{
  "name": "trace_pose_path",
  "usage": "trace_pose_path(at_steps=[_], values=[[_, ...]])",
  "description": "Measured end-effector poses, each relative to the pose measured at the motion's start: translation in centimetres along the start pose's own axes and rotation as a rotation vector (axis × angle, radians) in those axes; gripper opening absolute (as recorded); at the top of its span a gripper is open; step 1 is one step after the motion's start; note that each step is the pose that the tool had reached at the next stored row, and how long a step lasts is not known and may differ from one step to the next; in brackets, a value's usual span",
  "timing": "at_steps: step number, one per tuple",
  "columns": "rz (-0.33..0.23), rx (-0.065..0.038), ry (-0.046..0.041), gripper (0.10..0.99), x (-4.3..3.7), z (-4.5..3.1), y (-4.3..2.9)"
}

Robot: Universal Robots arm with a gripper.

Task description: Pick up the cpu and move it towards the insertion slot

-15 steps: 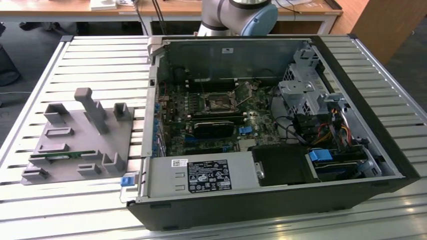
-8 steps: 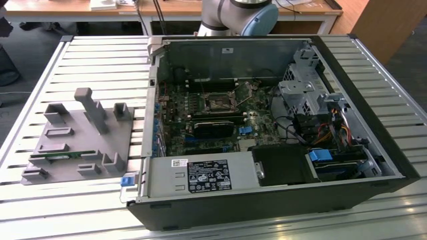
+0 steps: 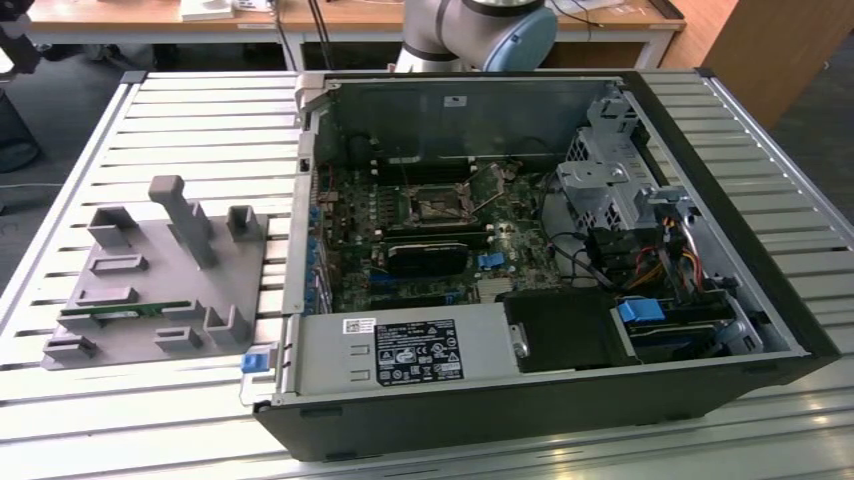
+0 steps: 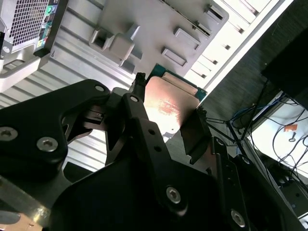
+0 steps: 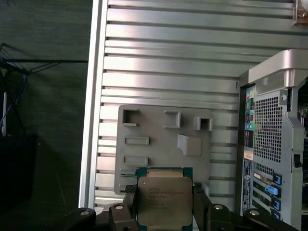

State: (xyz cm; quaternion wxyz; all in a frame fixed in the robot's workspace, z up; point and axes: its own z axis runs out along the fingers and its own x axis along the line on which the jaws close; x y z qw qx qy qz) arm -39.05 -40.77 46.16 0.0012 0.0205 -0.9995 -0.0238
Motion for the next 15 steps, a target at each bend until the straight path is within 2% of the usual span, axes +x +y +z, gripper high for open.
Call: trace_pose_path(at_steps=[15], values=[[-0.009,0.000,0.0005,0.541,-2.22,-0.01,-0.09]])
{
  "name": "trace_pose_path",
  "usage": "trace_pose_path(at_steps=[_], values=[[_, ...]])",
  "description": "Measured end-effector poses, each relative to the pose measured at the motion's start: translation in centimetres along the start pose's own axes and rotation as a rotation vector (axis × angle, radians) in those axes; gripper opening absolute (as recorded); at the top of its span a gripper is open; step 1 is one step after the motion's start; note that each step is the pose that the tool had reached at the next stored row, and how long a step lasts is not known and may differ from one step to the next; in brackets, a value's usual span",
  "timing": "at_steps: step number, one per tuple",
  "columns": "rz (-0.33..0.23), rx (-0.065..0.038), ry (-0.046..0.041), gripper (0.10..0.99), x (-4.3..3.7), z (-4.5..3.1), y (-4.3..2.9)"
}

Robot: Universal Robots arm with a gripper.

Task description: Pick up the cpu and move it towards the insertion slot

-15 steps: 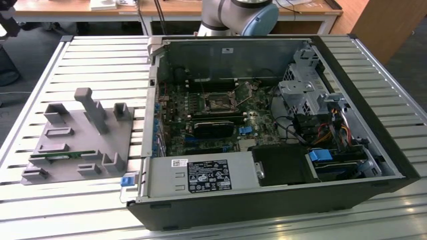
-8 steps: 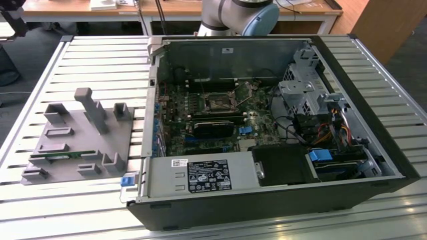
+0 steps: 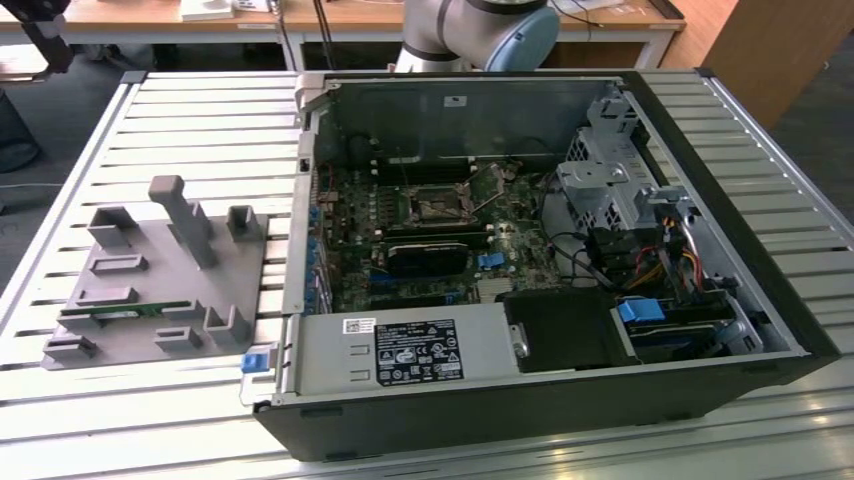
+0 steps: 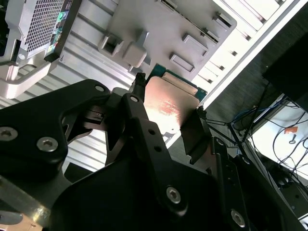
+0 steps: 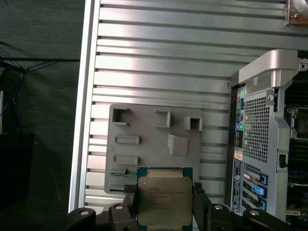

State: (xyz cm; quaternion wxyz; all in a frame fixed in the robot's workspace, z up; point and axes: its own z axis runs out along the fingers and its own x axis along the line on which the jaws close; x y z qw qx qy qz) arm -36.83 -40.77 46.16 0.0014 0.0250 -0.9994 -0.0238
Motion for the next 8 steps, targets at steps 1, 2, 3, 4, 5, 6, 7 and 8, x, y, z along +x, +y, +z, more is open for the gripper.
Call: trace_pose_path(at_steps=[1,2,3,4,5,6,7,8], values=[[-0.001,0.000,0.0001,0.541,-0.14,-0.01,0.00],[-0.001,0.000,0.0001,0.541,-0.27,0.00,-0.01],[-0.002,0.000,0.0000,0.541,-0.39,0.00,-0.02],[-0.002,0.000,0.0001,0.541,-0.51,0.00,-0.03],[-0.003,0.000,0.0002,0.541,-0.63,0.00,-0.03],[-0.003,0.000,0.0001,0.541,-0.75,0.00,-0.04],[-0.004,0.000,0.0002,0.541,-0.86,0.00,-0.04],[-0.004,0.000,0.0002,0.541,-0.96,0.00,-0.05]])
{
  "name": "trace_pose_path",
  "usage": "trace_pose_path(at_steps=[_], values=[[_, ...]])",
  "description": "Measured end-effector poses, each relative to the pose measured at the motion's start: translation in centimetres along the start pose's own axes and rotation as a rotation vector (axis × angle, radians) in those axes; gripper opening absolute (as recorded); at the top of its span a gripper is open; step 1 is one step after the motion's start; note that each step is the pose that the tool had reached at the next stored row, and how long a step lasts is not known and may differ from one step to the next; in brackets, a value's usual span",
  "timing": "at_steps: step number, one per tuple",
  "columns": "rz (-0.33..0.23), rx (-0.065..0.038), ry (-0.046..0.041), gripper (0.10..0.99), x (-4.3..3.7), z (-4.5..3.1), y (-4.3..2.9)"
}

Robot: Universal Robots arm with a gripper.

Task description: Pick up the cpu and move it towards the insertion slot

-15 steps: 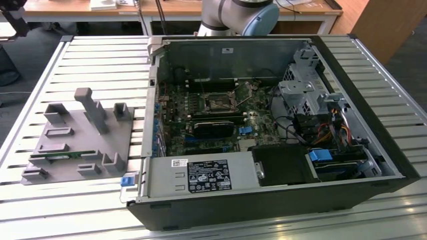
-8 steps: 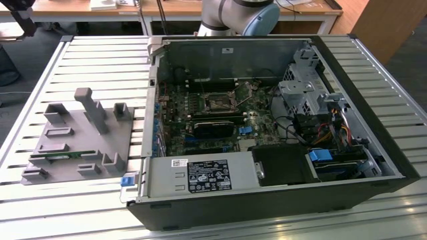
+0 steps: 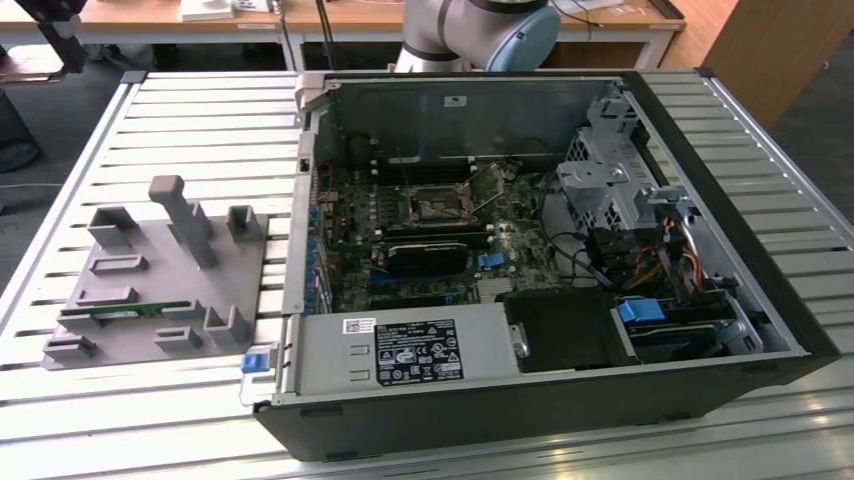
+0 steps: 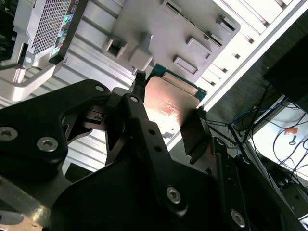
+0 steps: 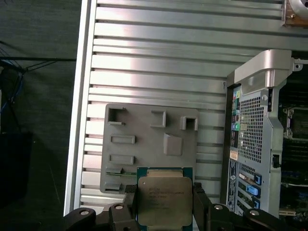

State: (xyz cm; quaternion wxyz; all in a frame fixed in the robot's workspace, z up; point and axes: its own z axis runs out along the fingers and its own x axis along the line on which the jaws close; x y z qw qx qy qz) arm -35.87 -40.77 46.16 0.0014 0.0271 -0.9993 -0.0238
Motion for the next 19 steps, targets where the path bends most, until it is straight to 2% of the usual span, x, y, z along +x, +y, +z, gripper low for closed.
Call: trace_pose_path(at_steps=[19], values=[[-0.008,0.000,0.0004,0.541,-2.33,-0.01,-0.13]])
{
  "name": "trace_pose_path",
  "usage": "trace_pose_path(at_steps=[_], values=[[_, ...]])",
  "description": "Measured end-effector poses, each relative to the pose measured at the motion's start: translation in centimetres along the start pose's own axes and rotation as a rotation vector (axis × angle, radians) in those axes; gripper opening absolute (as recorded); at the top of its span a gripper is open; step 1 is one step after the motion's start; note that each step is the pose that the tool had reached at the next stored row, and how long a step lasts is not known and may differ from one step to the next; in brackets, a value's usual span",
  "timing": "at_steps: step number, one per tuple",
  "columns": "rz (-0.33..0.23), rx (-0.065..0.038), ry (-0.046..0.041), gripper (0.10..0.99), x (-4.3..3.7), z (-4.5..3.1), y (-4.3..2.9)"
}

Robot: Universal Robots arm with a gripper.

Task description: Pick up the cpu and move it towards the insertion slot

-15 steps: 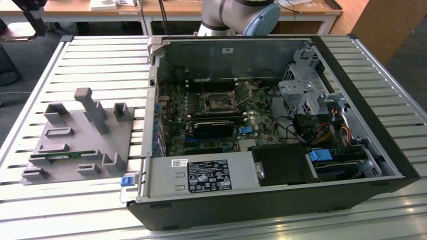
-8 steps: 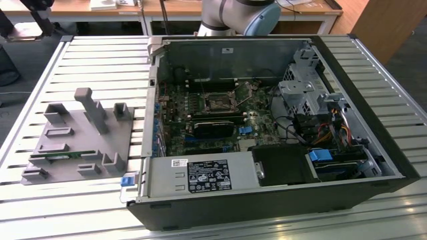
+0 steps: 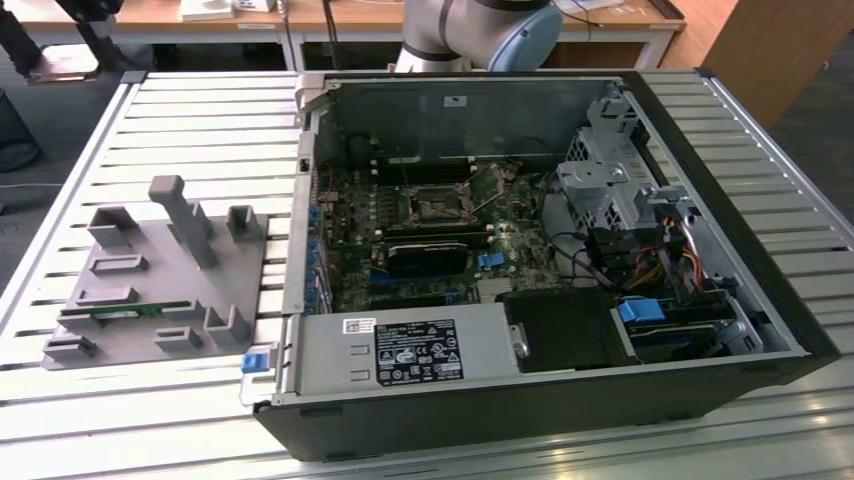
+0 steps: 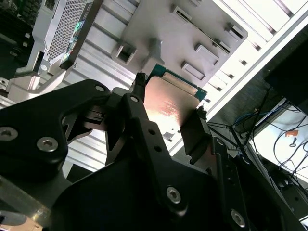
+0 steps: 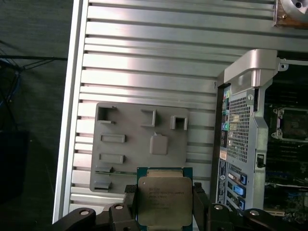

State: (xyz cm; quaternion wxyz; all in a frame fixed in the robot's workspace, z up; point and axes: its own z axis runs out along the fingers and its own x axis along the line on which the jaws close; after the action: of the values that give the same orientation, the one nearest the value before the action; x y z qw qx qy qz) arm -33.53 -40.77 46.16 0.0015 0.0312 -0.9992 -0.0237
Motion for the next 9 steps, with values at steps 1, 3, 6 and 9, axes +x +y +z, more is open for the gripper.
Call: trace_pose_path(at_steps=[1,3,6,9], values=[[0.000,0.000,0.0001,0.541,-0.12,0.00,-0.01],[-0.001,0.000,0.0000,0.541,-0.38,0.00,-0.02],[-0.002,0.000,0.0001,0.541,-0.78,0.00,-0.05],[-0.003,0.000,0.0001,0.541,-1.15,0.00,-0.07]])
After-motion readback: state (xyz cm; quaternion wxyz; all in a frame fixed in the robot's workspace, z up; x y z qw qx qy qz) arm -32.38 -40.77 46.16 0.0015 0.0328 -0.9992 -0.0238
